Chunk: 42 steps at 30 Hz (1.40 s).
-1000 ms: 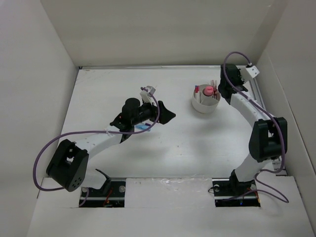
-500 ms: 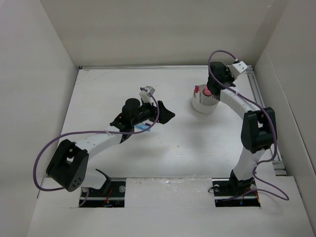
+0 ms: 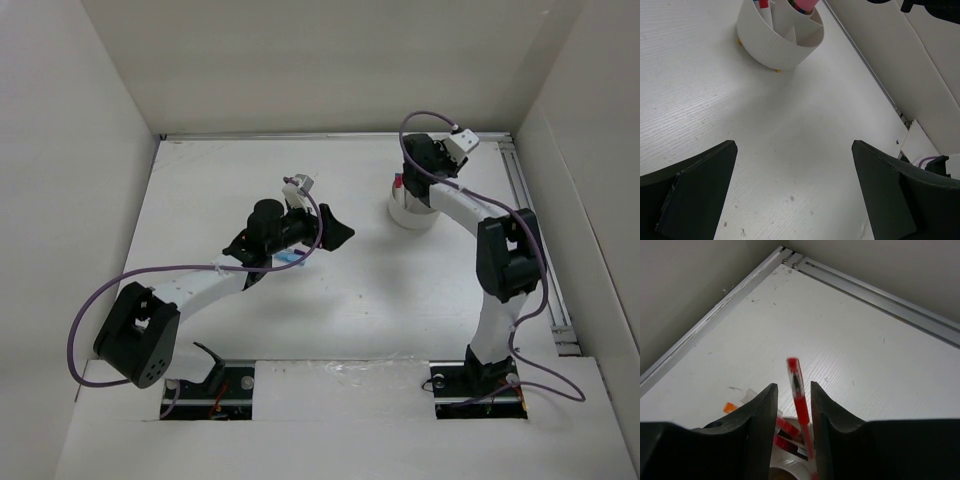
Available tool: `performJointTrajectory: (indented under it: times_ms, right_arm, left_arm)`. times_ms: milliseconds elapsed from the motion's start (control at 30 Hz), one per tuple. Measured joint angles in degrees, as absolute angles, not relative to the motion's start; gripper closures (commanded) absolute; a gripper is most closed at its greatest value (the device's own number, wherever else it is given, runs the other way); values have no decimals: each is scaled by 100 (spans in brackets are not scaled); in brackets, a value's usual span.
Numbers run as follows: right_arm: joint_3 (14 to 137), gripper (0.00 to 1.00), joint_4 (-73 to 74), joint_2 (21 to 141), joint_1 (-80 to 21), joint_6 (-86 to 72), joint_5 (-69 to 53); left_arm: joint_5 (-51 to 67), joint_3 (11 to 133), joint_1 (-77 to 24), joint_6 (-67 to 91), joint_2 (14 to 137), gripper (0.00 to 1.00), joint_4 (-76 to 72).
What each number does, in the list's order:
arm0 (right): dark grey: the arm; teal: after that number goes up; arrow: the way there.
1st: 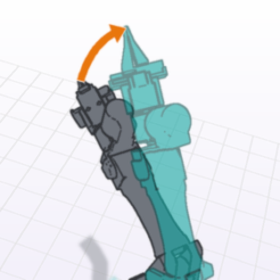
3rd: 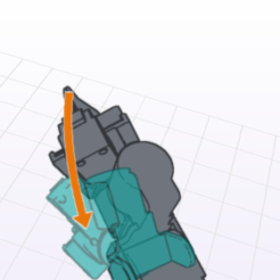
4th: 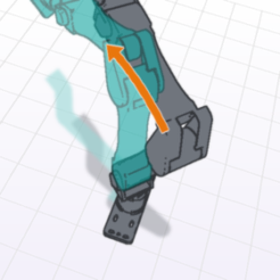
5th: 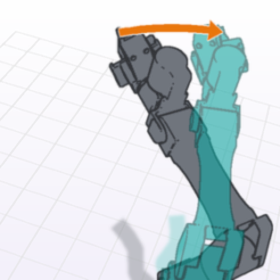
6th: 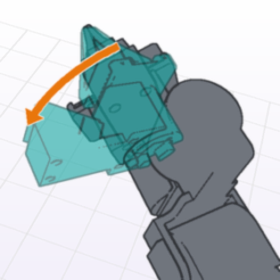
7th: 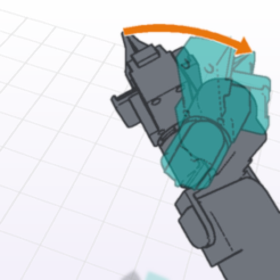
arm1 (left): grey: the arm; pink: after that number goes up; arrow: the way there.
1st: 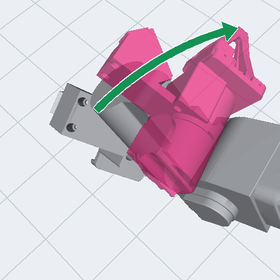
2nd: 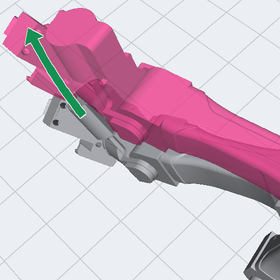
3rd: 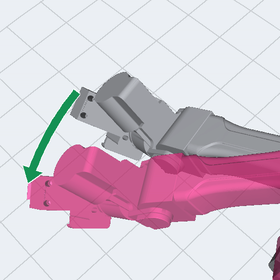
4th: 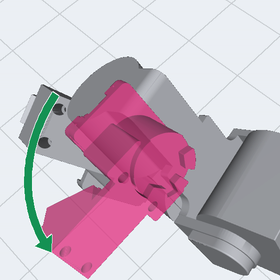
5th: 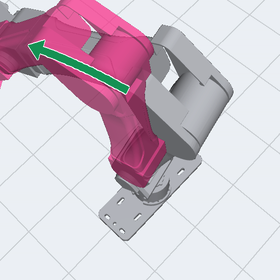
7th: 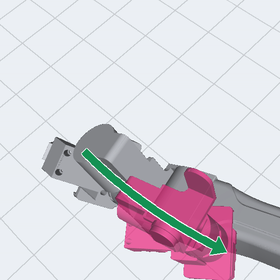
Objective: Sort the stationery into containers
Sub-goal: Place the pen in the storage box, then pick up the pen from the center of the board.
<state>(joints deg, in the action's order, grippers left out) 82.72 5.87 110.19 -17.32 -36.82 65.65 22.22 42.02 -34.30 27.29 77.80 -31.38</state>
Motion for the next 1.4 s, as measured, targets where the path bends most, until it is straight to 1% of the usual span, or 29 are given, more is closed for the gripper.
performJointTrajectory:
  times_ms: [167, 367, 500, 533, 600, 633, 667, 733, 800, 900, 1033, 1167, 1200, 1233, 1267, 1300, 1333, 1367, 1400]
  right_arm:
    - [8274, 48, 582, 10995, -1890, -3723, 6547]
    - [8261, 46, 681, 10613, -1909, -4066, 6001]
    - [8119, 46, 814, 10003, -1645, -4488, 5218]
    - [8040, 57, 827, 9813, -1531, -4591, 4998]
    - [7819, 73, 851, 9400, -1302, -4764, 4521]
    - [7684, 92, 845, 9181, -1192, -4840, 4233]
    - [7531, 97, 799, 8971, -1100, -4856, 3948]
    - [7118, 100, 622, 8521, -1024, -4880, 3245]
    - [6849, 100, 497, 8248, -1138, -4792, 2534]
    - [6643, 100, 342, 8197, -1623, -4574, 1599]
    - [6381, 100, 268, 8350, -2394, -4213, 434]
    - [6241, 97, 204, 8844, -3138, -4038, -281]
    - [6241, 97, 196, 8989, -3273, -4010, -370]
    - [6241, 94, 193, 9153, -3413, -3981, -445]
    - [6248, 92, 191, 9321, -3542, -3946, -493]
    - [6283, 89, 196, 9496, -3664, -3905, -508]
    - [6333, 79, 200, 9688, -3769, -3872, -515]
    - [6427, 70, 222, 9891, -3872, -3848, -513]
    - [6556, 69, 224, 10114, -3959, -3819, -517]
  left_arm:
    - [2222, 4202, -3430, 2729, 7780, 0, -3138]
    - [2220, 4202, -3430, 2729, 7780, 0, -3138]
    - [2217, 4202, -3430, 2731, 7780, 0, -3098]
    - [2215, 4200, -3430, 2729, 7780, 0, -3089]
    - [2200, 4200, -3430, 2729, 7776, 0, -3081]
    - [2196, 4200, -3430, 2731, 7760, 0, -3072]
    - [2182, 4200, -3430, 2729, 7747, 0, -3057]
    - [2088, 4200, -3430, 2729, 7695, 0, -3017]
    - [1865, 4176, -3433, 2733, 7564, 0, -2928]
    - [1210, 4047, -3374, 2814, 7157, 0, -2646]
    - [261, 3629, -3000, 3068, 6152, 0, -2327]
    - [-541, 3583, -2910, 3385, 5529, 0, -2152]
    - [-696, 3562, -2912, 3454, 5435, 3, -2132]
    - [-823, 3546, -2912, 3503, 5369, 10, -2084]
    - [-937, 3527, -2912, 3553, 5325, 22, -2036]
    - [-1044, 3516, -2912, 3607, 5293, 27, -1975]
    - [-1149, 3507, -2912, 3649, 5271, 29, -1900]
    - [-1291, 3496, -2912, 3704, 5249, 29, -1809]
    - [-1330, 3496, -2912, 3719, 5240, 29, -1780]
